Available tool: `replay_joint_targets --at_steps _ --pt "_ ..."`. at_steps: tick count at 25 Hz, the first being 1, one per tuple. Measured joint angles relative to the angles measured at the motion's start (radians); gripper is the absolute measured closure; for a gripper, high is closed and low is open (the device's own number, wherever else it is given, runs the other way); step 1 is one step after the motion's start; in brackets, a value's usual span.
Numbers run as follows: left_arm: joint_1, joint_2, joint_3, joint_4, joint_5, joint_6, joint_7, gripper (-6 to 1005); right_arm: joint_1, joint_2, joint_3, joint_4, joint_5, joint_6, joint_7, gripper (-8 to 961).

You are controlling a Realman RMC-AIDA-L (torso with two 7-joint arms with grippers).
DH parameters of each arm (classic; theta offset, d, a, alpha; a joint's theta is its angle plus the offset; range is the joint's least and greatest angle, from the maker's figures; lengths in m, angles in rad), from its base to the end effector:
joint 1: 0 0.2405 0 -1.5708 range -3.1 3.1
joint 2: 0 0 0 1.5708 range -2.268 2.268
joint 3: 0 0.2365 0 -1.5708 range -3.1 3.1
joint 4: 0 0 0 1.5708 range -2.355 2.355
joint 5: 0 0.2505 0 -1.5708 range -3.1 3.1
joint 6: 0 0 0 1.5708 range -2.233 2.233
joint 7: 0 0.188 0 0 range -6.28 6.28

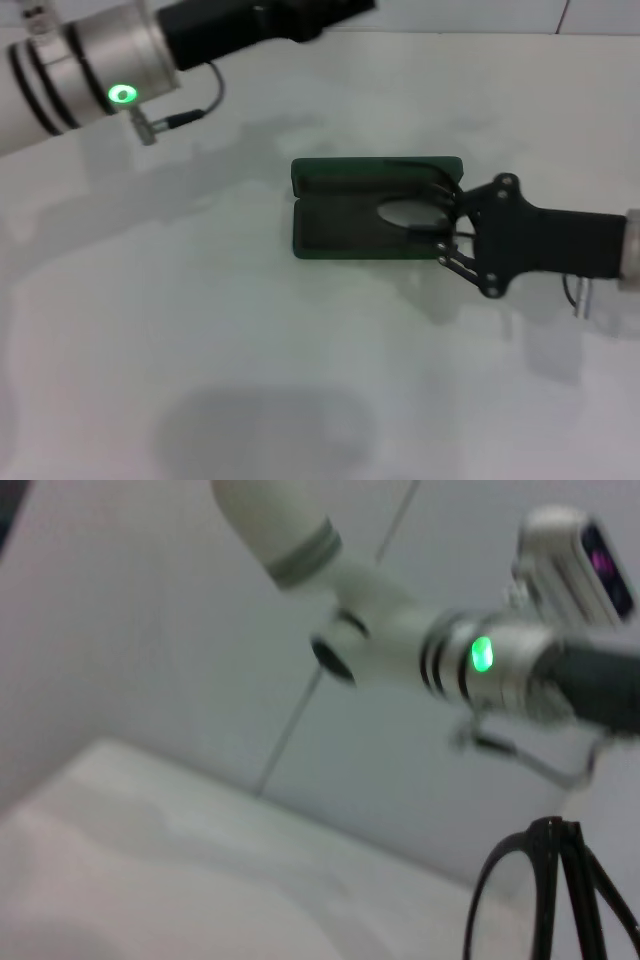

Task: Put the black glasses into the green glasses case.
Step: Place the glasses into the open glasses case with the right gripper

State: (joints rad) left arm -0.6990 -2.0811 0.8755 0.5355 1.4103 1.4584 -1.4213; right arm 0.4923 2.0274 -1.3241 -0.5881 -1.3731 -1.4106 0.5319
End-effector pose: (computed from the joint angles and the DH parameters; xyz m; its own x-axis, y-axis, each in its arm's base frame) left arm -0.1330 0.4309 -0.0134 0.5147 0.2175 0.8293 0.4577 -0.8877 -0.0512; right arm 0.1985 0.3615 -0.0754 0.7943 0.4556 -0.4019 0.2637 -0.8545 -0.4476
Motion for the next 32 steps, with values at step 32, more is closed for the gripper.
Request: replay_joint_targets --at_steps 32 --pt "0.018 0.001 -0.033 -0.006 -0.007 -0.026 0.002 410 -0.094 -0.002 -0.591 -0.366 0.122 0.756 0.2 619"
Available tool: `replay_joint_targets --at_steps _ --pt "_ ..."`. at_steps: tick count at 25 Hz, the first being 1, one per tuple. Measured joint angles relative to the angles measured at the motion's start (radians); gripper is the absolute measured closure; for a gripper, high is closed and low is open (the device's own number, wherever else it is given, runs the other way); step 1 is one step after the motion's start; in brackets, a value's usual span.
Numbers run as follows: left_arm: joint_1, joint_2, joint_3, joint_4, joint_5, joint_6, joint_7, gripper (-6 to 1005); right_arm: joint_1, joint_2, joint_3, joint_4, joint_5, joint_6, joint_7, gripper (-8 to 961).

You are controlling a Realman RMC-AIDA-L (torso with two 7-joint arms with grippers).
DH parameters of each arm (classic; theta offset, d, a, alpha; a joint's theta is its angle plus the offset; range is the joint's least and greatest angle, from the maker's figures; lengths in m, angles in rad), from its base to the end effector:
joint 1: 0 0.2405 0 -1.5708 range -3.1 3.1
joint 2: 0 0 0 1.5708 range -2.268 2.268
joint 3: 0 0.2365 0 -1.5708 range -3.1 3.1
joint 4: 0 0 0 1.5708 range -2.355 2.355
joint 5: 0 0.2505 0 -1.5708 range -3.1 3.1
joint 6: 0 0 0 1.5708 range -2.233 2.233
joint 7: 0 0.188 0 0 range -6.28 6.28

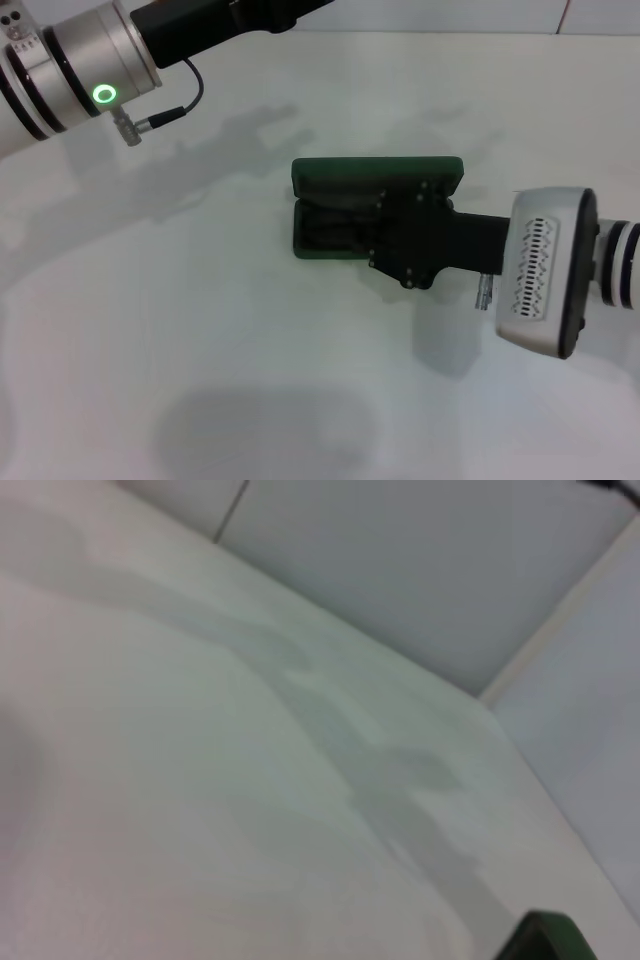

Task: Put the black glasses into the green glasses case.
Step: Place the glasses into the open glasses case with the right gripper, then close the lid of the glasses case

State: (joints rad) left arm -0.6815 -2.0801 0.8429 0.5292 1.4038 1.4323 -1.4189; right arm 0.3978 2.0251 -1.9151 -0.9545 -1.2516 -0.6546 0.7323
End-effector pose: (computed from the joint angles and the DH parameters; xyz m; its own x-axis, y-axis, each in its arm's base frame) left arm -0.1464 0.4359 -0.0066 0.4896 0.2188 0.8441 0.5100 -0.8570 -0.0737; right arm 0.1620 0.3824 -0.1489 0.9110 0.4044 -0.0805 0.3084 -0.7979 -0.5180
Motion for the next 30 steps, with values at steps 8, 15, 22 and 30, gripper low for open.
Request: replay_joint_targets --at_steps 8,15,22,30 --pt "-0.005 0.002 0.009 0.0 0.039 -0.118 -0.021 410 0.041 -0.011 0.203 0.11 0.042 -0.331 0.11 610" --pt "-0.094 0.038 0.01 0.003 0.423 -0.323 -0.301 409 0.138 -0.105 0.655 0.384 -0.076 -0.836 0.318 573" --pt "-0.123 0.016 0.01 0.004 0.602 -0.358 -0.342 409 0.069 -0.15 0.967 0.453 -0.086 -0.932 0.362 537" --pt "-0.172 -0.008 0.085 -0.019 0.657 -0.408 -0.357 410 0.029 -0.106 1.053 0.434 -0.088 -0.879 0.363 495"
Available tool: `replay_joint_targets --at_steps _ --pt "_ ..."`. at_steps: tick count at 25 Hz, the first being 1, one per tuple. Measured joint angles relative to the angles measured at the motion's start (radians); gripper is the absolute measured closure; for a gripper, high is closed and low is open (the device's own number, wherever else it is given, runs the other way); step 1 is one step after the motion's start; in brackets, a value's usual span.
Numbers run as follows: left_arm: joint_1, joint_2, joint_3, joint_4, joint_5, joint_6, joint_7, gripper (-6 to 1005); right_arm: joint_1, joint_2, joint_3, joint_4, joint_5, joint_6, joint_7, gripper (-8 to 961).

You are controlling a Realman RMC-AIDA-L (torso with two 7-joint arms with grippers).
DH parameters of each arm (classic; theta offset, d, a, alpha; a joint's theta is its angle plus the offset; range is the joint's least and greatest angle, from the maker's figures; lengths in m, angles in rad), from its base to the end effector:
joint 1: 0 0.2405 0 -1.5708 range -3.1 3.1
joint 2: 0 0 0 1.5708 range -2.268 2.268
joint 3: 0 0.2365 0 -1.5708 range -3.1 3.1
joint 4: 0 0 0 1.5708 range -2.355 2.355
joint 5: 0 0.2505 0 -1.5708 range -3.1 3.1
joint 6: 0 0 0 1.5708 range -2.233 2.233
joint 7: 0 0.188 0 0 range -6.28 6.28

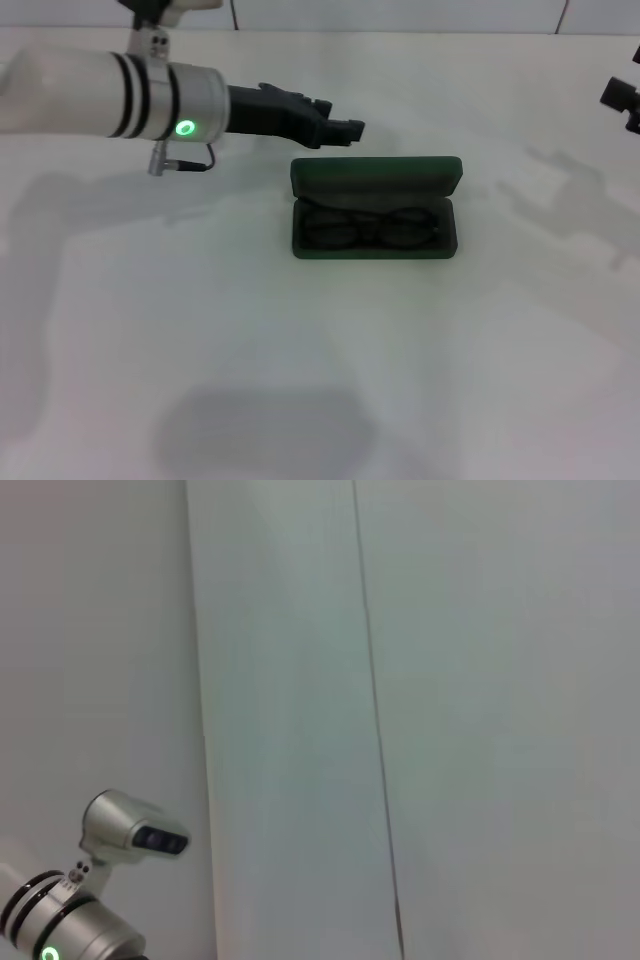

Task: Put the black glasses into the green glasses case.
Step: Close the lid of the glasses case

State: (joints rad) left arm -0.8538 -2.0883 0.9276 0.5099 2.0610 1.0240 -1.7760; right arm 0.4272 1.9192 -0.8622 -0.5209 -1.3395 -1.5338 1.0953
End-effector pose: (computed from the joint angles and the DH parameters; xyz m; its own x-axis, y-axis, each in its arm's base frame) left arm -0.1864 0.4697 -0.0894 0.7898 0.5039 0.3498 0.6004 -0.7519 -0.2724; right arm 0.2640 0.3890 0.0616 0.6739 0.0017 -0.7388 -0.4496 -0.7926 -0.4119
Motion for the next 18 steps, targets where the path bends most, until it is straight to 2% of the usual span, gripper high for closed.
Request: replay_joint_targets --at_steps 5,8,13,18 --pt "-0.018 0.0 0.028 -0.012 -0.003 -0.003 -0.006 409 0.0 0.008 -0.003 0.001 -0.015 0.019 0.0 296" --pt "-0.019 -0.001 0.028 -0.011 -0.003 0.03 -0.009 409 0.0 0.011 -0.002 0.006 -0.024 0.024 0.0 237" --pt "-0.018 -0.001 0.039 -0.011 -0.002 0.091 -0.01 410 0.001 0.012 0.001 0.005 -0.029 0.034 0.0 237" --pt "-0.007 -0.001 0.065 -0.01 -0.008 0.098 -0.012 409 0.008 0.012 -0.002 0.002 -0.029 0.039 0.001 237"
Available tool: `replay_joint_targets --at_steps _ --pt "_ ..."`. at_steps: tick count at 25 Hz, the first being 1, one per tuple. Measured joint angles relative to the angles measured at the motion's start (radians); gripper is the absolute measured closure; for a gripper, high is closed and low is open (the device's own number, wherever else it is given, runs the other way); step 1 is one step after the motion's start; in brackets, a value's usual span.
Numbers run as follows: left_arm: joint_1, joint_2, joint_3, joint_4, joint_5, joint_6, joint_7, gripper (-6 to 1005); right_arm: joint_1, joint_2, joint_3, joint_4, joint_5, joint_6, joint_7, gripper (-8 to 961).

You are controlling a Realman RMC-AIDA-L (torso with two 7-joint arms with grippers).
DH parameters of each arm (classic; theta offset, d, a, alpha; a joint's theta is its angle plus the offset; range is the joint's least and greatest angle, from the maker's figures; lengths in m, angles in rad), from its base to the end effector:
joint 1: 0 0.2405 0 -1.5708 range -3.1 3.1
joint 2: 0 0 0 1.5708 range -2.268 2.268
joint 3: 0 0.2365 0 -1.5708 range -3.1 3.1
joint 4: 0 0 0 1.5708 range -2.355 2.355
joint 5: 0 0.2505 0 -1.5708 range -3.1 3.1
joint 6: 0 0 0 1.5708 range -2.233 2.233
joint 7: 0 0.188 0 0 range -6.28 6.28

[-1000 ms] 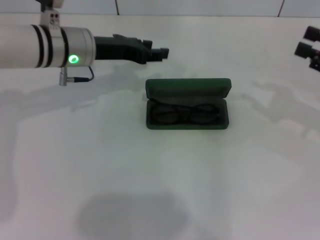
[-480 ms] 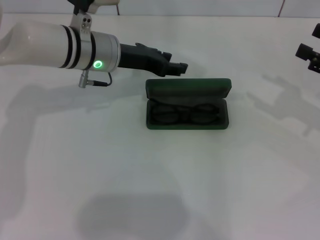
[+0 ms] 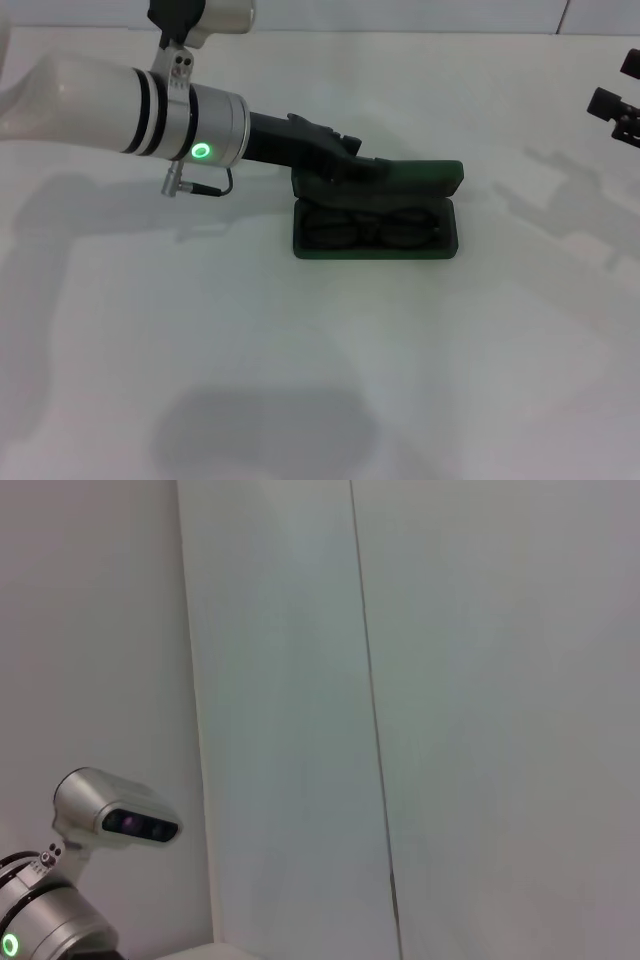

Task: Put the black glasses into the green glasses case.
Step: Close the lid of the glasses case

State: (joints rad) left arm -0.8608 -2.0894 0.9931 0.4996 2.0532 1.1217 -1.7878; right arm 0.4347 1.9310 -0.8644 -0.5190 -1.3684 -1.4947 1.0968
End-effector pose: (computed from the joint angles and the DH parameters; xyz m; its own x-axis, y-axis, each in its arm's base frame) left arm -0.1761 0.4465 -0.1063 0.8121 0.5096 0.2843 0.5654 -0.8078 -0.1670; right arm 0.2667 0.3928 0.0516 0.6911 -0.0259 -0.7223 -0.4608 -0.7857 -0.4127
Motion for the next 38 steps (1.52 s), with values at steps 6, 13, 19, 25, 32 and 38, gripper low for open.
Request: replay_joint_targets --at_steps 6,13,19,25,32,38 --pt "0.047 0.003 -0.002 0.018 -0.14 0.002 0.025 409 0.008 0.004 -0.003 -0.001 -0.003 0.019 -0.002 237" --pt "0.058 0.004 0.009 0.036 -0.188 -0.079 0.033 409 0.013 0.013 -0.003 -0.001 -0.014 0.044 -0.002 237" --pt "-0.009 0.002 0.082 -0.008 -0.104 -0.099 0.011 410 0.021 0.018 -0.002 -0.001 -0.026 0.059 -0.002 237" --pt "-0.035 0.0 0.116 -0.02 -0.1 -0.107 0.003 410 0.024 0.019 -0.002 -0.001 -0.026 0.064 -0.002 237" --pt "-0.029 0.0 0.11 -0.013 -0.145 -0.155 0.004 410 0.024 0.018 -0.002 -0.001 -0.026 0.081 -0.002 237" --pt "-0.038 -0.001 0.168 -0.026 -0.129 -0.203 -0.001 409 0.035 0.019 -0.002 -0.001 -0.036 0.103 -0.002 237"
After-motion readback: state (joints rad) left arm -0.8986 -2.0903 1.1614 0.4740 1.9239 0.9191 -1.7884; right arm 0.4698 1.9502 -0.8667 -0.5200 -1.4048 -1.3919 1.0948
